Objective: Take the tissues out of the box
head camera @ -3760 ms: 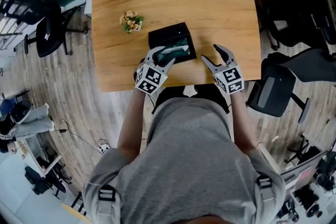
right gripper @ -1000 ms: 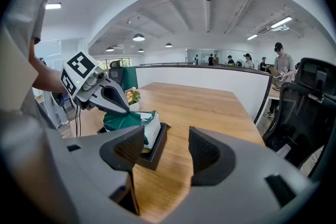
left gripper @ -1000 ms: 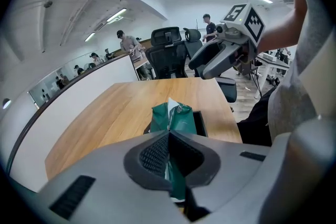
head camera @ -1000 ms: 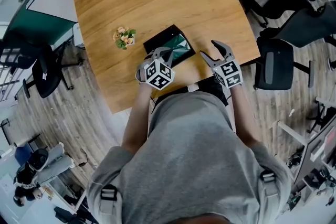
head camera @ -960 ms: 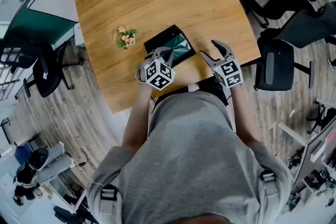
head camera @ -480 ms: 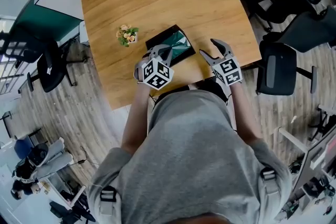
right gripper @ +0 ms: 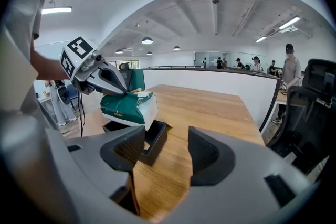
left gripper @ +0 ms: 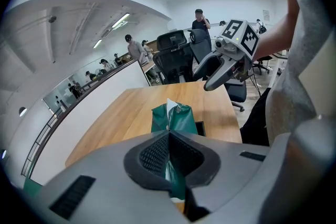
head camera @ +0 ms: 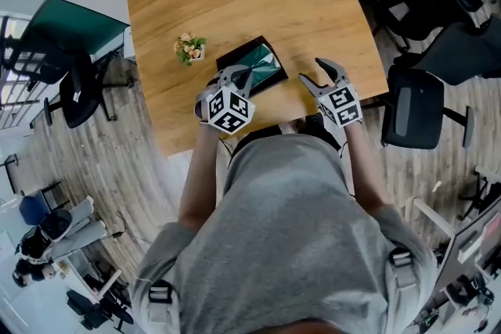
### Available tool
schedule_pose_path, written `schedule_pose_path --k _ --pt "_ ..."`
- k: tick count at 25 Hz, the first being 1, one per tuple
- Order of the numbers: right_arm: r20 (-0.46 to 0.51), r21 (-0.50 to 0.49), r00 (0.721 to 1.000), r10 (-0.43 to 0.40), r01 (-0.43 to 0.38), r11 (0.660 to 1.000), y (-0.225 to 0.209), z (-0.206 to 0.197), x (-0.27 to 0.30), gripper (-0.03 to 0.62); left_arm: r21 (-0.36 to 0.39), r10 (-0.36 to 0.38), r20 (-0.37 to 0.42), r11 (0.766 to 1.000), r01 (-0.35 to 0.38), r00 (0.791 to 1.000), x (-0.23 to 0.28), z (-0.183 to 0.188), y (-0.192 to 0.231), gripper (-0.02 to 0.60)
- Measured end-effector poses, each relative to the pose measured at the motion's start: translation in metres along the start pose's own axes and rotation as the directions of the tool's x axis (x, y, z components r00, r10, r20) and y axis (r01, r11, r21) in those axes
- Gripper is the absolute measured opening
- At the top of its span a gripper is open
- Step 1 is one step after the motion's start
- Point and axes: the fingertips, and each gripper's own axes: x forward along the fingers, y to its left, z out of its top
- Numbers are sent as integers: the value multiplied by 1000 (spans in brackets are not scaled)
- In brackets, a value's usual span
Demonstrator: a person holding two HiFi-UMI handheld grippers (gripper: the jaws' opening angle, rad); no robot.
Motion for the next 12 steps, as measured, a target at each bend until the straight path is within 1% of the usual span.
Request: schedule_pose_path --k 4,12 --pt "-11 -25 1000 28 -28 999 -4 -2 -4 264 -5 10 -17 1000 -11 1000 0 4 -6 18" --pt "-11 -67 997 83 -83 994 -20 -2 -12 262 -50 56 -34 997 -58 998 -3 16 -20 18"
